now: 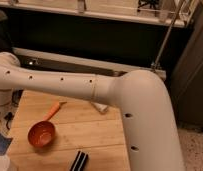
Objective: Place the white sponge in the ceramic cup
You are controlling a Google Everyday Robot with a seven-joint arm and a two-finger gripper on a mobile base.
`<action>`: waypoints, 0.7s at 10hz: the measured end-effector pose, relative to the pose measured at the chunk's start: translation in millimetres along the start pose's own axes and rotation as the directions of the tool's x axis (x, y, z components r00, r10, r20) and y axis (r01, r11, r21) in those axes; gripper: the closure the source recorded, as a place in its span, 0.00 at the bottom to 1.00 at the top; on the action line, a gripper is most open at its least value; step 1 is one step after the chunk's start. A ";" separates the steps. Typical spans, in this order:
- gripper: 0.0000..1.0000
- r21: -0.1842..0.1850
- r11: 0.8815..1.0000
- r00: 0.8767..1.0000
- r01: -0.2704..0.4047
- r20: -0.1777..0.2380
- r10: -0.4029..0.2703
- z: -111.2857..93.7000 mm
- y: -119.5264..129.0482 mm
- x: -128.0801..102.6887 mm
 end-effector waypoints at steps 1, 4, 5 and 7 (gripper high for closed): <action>1.00 0.001 1.000 1.000 0.000 0.000 0.000 0.5 -0.1 0.1; 1.00 0.001 1.000 1.000 0.002 0.000 -0.002 0.7 -0.4 0.8; 1.00 -0.004 1.000 1.000 0.007 0.000 -0.007 -0.5 1.7 3.4; 1.00 -0.005 0.999 0.999 0.042 -0.005 -0.042 -0.7 5.2 17.0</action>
